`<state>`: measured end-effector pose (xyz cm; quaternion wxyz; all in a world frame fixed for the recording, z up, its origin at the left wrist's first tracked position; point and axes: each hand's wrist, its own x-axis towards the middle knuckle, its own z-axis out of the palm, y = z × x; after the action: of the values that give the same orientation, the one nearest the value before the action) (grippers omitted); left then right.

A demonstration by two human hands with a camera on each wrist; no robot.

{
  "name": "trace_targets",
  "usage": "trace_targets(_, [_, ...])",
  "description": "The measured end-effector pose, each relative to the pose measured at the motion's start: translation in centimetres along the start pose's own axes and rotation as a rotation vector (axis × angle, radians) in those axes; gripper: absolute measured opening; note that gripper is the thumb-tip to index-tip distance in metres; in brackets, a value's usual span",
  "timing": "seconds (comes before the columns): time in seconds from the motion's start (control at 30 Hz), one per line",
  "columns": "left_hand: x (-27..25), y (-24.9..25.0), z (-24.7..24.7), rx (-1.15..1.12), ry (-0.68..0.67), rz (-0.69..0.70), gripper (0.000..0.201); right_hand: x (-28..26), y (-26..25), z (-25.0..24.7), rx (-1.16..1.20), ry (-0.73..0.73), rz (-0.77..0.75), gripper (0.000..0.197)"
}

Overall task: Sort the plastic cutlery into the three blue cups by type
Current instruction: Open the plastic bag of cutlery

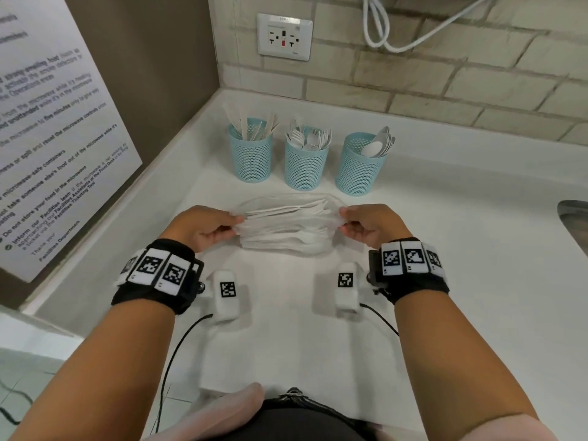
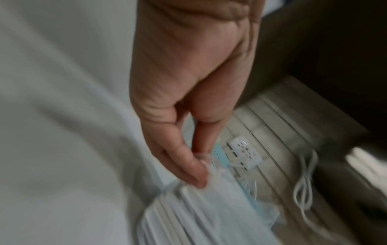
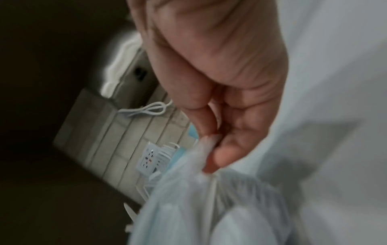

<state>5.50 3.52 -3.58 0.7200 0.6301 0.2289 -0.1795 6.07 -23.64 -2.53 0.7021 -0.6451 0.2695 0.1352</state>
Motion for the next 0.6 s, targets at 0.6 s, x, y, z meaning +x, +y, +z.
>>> trace_targets(0.6, [1.3, -0.7, 0.4, 0.481, 0.184, 0.250, 0.040, 1.9, 1.1, 0.2, -0.449, 0.031, -0.207, 0.029])
